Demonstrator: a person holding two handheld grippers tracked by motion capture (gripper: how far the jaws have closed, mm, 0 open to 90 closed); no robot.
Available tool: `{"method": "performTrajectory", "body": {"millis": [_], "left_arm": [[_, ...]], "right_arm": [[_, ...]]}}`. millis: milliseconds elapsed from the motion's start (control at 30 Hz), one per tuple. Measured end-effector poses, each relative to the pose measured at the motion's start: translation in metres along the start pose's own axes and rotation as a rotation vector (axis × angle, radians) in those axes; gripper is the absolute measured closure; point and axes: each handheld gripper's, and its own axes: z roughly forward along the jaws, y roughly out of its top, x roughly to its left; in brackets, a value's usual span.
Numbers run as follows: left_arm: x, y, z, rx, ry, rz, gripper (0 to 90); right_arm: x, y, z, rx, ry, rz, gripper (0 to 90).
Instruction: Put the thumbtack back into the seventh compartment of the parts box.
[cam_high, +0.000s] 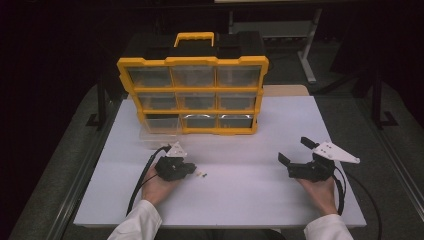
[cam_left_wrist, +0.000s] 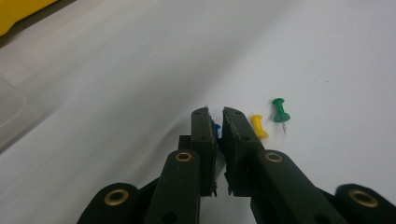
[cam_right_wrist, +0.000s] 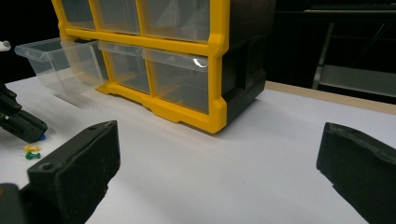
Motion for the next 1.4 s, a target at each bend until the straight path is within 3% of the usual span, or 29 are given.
{"method": "performTrajectory", "body": {"millis": [267,700,867,1400], "left_arm": [[0.001,0.003,-0.013,-0.035,-0.016,-0.012,83.6],[0.011,0.013,-0.051,-0.082,0.004,-0.007,83.6],[0.013,0.02,-0.061,-0.096,0.024,0.004,83.5],[0.037,0.044,-0.098,-0.146,0.072,-0.016,83.5]], "right_arm": [[0.0,0.0,0.001,0.003,0.003,0.001,0.0],[0.001,0.0,0.001,0.0,0.003,0.0,0.0],[0.001,0.0,0.001,0.003,0.004,-0.001,0.0],[0.001,-0.001,0.001,0.008,0.002,-0.004,0.0]]}}
